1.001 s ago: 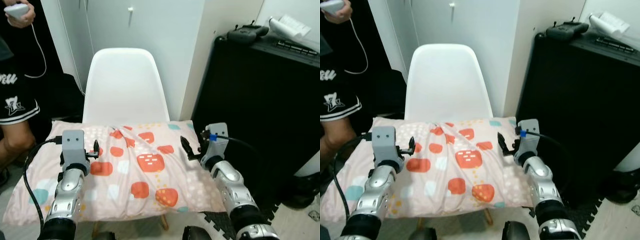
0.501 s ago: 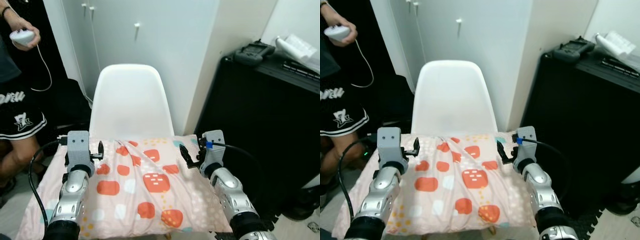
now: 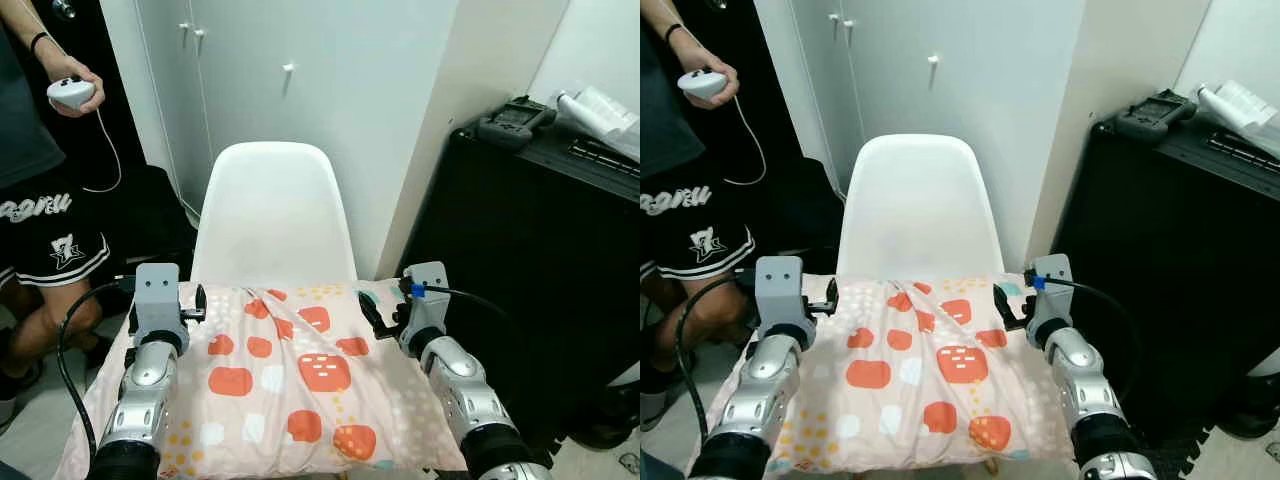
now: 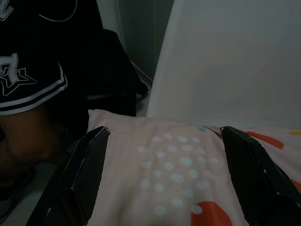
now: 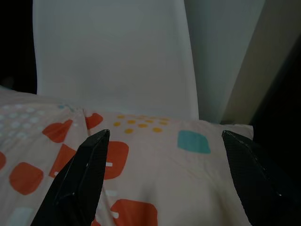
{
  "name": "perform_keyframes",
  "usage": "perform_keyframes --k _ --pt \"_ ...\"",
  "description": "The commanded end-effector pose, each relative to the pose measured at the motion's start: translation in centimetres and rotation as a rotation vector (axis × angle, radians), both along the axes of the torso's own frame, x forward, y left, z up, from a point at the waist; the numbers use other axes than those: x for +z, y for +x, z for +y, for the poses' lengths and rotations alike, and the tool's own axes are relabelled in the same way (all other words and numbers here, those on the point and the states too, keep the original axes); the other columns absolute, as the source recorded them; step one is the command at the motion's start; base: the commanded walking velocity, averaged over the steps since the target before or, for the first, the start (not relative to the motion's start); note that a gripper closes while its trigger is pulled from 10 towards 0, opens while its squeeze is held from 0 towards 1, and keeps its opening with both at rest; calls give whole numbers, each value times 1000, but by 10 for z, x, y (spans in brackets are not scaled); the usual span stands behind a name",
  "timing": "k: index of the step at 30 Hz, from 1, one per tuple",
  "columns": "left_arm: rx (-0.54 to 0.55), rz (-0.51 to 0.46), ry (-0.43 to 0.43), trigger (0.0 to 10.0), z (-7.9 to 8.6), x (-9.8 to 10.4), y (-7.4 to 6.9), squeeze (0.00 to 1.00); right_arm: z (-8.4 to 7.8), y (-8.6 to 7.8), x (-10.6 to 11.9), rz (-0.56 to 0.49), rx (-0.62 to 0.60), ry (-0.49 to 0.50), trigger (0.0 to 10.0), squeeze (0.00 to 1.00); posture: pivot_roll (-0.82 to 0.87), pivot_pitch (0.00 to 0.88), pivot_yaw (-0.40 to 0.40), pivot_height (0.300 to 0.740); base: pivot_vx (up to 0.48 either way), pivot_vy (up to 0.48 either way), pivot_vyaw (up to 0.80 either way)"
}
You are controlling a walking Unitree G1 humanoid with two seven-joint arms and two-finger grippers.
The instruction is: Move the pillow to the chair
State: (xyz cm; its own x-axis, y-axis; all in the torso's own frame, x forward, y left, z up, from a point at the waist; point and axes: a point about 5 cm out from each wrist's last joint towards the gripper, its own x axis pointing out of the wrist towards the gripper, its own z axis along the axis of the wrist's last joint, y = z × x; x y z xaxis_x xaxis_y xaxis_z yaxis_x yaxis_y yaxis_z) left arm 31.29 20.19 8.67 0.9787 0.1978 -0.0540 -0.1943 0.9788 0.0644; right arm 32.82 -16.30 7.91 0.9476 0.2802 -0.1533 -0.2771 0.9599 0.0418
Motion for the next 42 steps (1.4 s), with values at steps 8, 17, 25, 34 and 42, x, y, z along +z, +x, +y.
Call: perform_keyframes --k 8,17,25,34,42 --pt "2 21 0 10000 3 -1 0 0 -5 0 -3 25 -34 14 10000 0 102 70 -74 716 0 0 0" --pt "-11 50 -15 10000 1 -7 -4 0 -7 -1 -7 38 -46 23 10000 0 108 75 -61 740 0 0 0" --pt "-58 186 -64 10000 -14 -42 -13 0 -6 -10 -36 162 -82 -99 10000 0 97 76 -65 740 0 0 0" --pt "-186 326 82 10000 -34 -72 -32 0 9 -38 -77 287 -43 -114 10000 0 122 77 -63 740 0 0 0" --pt "-121 340 -57 10000 -24 -84 -44 0 11 -45 -85 304 -64 -132 10000 0 106 79 -59 740 0 0 0"
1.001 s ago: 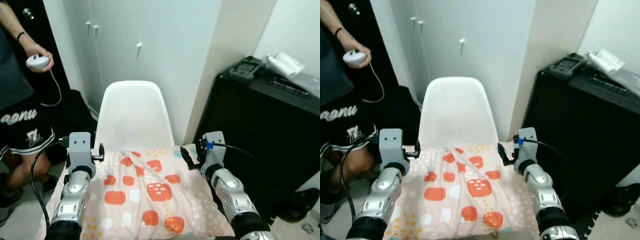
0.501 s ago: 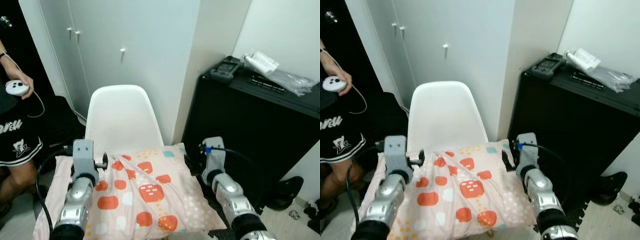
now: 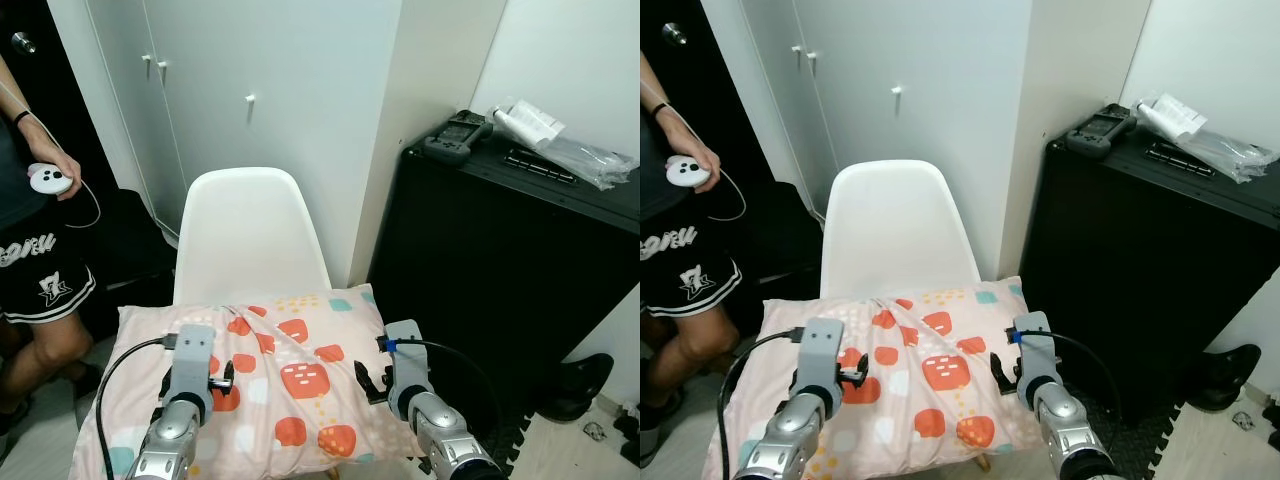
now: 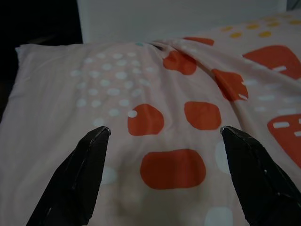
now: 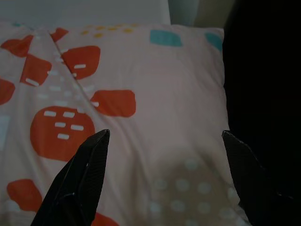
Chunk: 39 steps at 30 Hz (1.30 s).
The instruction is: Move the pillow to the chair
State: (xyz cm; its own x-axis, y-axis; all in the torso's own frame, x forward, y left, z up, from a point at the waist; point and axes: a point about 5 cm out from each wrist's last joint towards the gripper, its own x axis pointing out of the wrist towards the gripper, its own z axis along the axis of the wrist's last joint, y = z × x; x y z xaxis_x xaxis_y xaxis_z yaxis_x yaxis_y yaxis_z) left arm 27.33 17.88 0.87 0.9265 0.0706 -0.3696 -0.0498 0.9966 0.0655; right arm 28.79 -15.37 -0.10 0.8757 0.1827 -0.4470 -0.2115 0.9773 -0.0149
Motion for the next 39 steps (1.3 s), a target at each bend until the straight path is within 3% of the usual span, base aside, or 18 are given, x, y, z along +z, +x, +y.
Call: perform_keyframes --k 1,11,17,27,34,39 --pt "0 14 -15 10000 -2 -7 -5 0 2 -6 -7 21 2 2 10000 0 100 79 -60 740 0 0 0" --pt "69 -11 -63 10000 -2 1 2 0 -2 -6 -4 -20 -18 24 10000 0 99 61 -67 740 0 0 -180" --pt "43 4 -2 10000 2 2 5 0 -10 -2 -3 -14 -66 27 10000 0 100 55 -60 740 0 0 -800" --pt "10 -42 1 10000 -1 16 17 0 -23 1 -1 -9 -139 13 10000 0 114 40 -57 740 0 0 -800" --pt "-11 -53 9 10000 -3 16 17 0 -30 1 -1 -1 -186 25 10000 0 106 48 -49 740 0 0 -800" --pt "-44 4 32 10000 -8 7 12 0 -31 -3 -5 16 -183 -1 10000 0 104 55 -48 740 0 0 -800"
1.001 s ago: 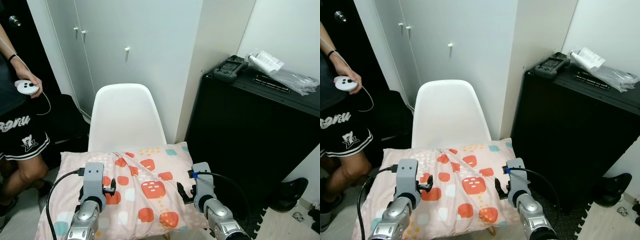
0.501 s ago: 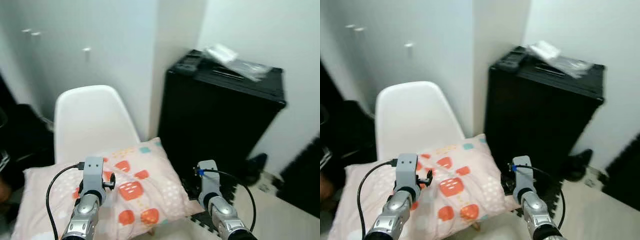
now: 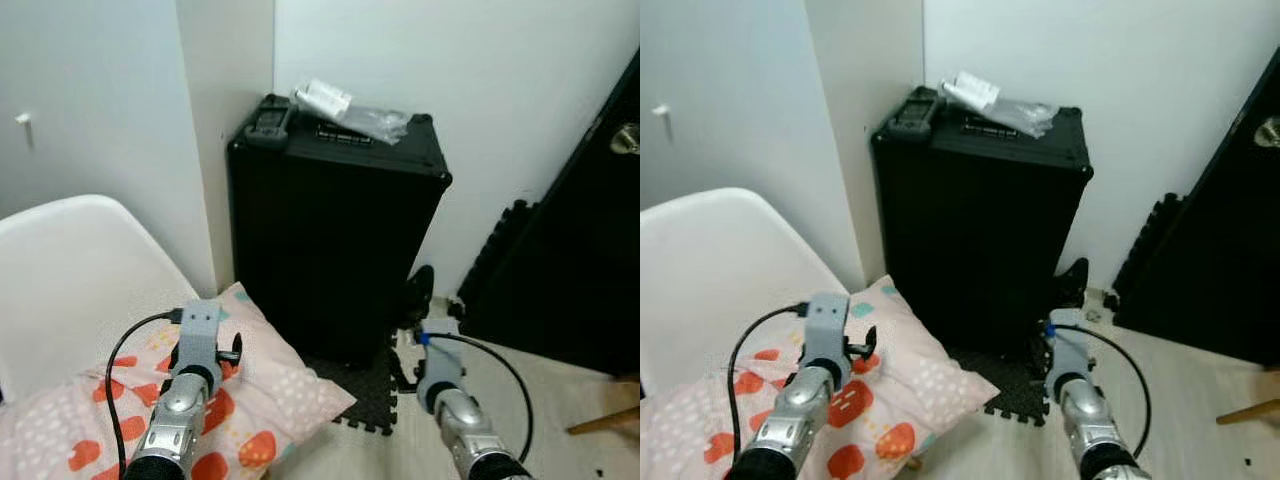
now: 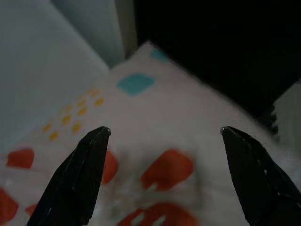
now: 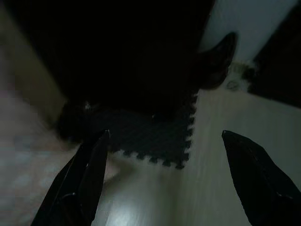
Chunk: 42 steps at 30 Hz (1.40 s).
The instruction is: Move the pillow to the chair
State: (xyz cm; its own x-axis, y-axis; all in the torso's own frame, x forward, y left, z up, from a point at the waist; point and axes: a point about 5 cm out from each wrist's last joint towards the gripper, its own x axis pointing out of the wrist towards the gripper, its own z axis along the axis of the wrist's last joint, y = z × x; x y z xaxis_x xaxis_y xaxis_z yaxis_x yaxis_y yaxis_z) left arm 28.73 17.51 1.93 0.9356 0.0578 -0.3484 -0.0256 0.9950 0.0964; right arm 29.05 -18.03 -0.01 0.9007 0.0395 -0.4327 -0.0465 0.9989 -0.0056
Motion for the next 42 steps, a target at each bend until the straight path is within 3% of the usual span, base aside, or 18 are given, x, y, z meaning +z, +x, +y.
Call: perform_keyframes --k 1,20,24,29,35,42 --pt "-18 25 0 10000 -4 -4 -2 0 -5 -5 -6 31 -16 -9 10000 0 104 55 -48 740 0 0 -800" --pt "-31 28 -8 10000 -6 0 3 0 -24 -9 -8 65 -113 -61 10000 0 96 73 -29 740 0 0 -800" --pt "-33 28 -56 10000 -13 -1 3 0 -27 -11 -8 62 -128 -69 10000 0 70 80 -25 740 0 0 -800" --pt "-2 21 -84 10000 -17 -2 3 0 -26 -11 -8 51 -127 -74 10000 0 67 83 -26 740 0 0 -800" --pt "24 52 5 10000 -13 -2 8 0 -23 -7 -5 42 -151 -51 10000 0 72 83 -30 740 0 0 -800" --pt "18 65 7 10000 -5 -4 5 0 -14 -7 -7 44 -87 -69 10000 0 78 91 -23 740 0 0 -800"
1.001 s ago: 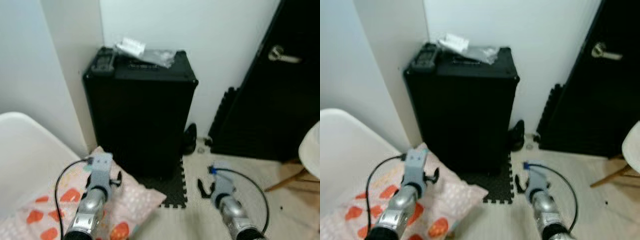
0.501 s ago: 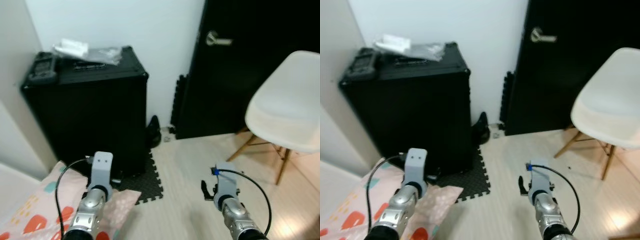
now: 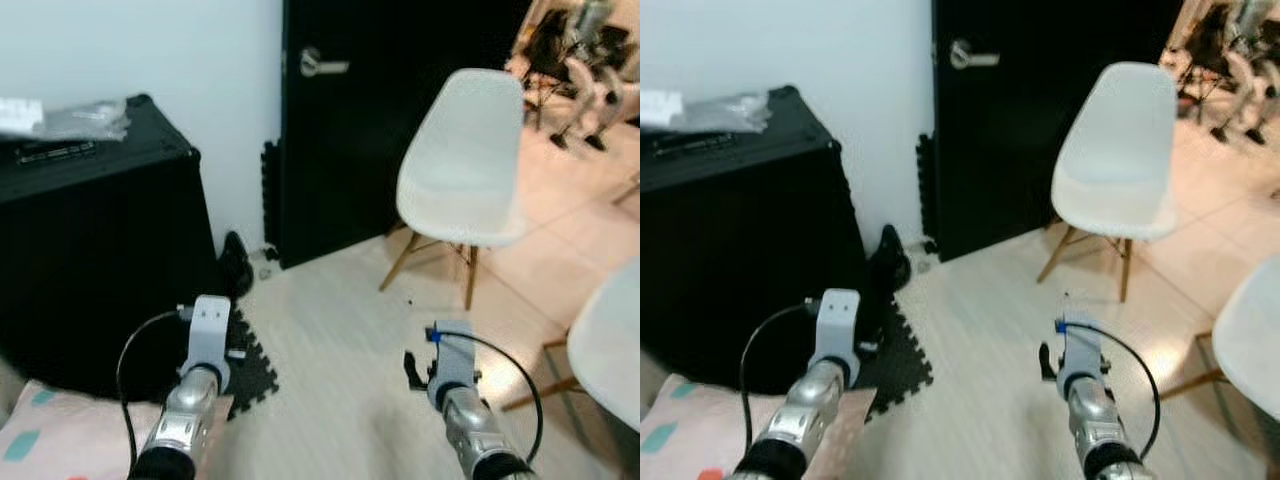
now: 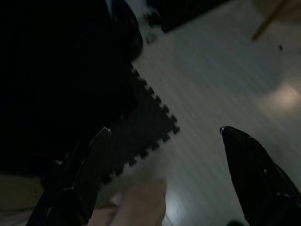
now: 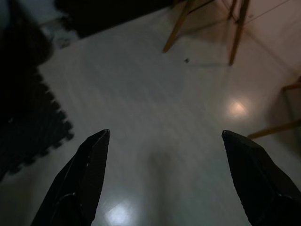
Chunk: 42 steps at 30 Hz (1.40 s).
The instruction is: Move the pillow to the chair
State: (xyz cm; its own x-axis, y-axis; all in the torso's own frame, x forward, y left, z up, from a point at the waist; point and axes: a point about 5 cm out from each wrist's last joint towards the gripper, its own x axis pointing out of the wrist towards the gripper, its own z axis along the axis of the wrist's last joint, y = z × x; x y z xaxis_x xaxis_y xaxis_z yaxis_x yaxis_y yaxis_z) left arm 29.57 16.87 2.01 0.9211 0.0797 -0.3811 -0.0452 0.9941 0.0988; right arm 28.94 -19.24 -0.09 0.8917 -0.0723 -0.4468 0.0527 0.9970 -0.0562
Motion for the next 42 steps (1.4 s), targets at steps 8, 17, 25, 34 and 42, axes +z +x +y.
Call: perform_keyframes --k 8,17,25,34,42 --pt "-9 45 50 10000 11 -6 -4 0 -5 -11 -11 52 -72 15 10000 0 88 80 -17 740 0 0 -800" --pt "-37 44 49 10000 9 -1 1 0 14 -11 -14 54 12 3 10000 0 117 80 24 740 0 0 -800" --pt "-9 40 51 10000 17 2 3 0 28 -10 -15 59 15 24 10000 0 139 89 37 740 0 0 -800" --pt "10 56 58 10000 20 1 2 0 30 -6 -11 47 55 1 10000 0 128 82 27 740 0 0 -800" --pt "32 72 32 10000 13 -3 2 0 23 -1 -6 35 77 -39 10000 0 105 62 2 740 0 0 -800"
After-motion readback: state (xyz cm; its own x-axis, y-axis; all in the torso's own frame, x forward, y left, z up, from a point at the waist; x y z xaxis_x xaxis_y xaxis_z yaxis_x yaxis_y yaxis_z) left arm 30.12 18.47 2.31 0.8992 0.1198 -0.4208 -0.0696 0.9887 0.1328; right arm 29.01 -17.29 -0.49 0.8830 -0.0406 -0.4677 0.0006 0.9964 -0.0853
